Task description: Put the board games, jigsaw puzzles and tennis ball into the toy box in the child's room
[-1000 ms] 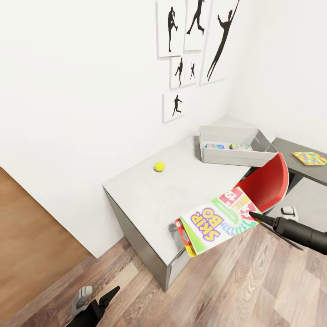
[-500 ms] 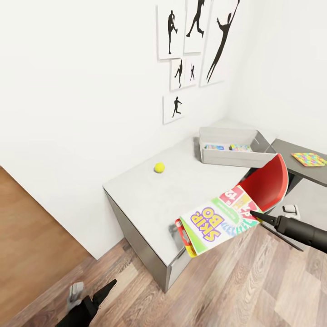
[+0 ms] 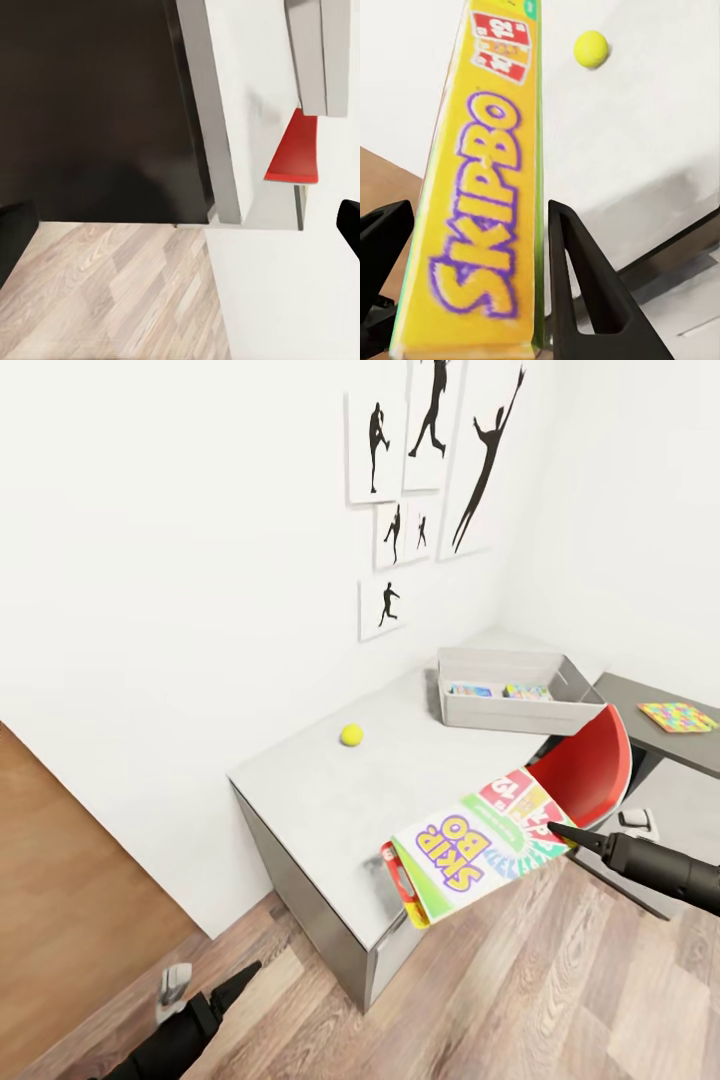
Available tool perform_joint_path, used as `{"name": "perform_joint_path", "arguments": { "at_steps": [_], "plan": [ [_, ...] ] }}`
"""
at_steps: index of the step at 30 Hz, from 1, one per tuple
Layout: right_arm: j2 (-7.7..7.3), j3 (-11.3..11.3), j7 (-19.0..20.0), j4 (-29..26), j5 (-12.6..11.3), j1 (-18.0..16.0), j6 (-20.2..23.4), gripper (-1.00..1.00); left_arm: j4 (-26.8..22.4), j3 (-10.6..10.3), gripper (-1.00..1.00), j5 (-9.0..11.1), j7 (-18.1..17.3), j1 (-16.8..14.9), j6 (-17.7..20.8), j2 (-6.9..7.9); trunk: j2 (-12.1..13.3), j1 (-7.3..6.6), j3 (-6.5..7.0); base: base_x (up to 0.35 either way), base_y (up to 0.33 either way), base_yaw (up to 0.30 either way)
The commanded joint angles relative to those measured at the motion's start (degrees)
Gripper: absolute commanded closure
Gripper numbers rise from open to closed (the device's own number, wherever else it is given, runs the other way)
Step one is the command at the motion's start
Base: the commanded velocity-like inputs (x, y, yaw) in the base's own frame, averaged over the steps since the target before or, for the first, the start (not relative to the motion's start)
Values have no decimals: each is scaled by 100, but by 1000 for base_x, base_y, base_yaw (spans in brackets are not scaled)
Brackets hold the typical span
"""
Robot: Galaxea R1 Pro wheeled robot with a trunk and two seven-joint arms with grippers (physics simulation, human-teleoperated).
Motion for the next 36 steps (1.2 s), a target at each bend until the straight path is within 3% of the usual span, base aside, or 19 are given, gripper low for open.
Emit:
{"name": "perform_joint_path", "arguments": {
  "at_steps": [1,18,36],
  "plan": [
    [3,11,1,-3,-12,-3,48,100,9,6,-100,34,31,9,44,-2,-3,1,6,0,0,0],
    [19,125,-30,-18,-12,-2,93,100,54,-169,-100,29,139,56,34,-8,-3,1,166,0,0,0],
    [28,148,-47,-18,-11,6,95,100,49,-196,-100,29,114,103,13,-8,719,-395,661,0,0,0]
  ]
}}
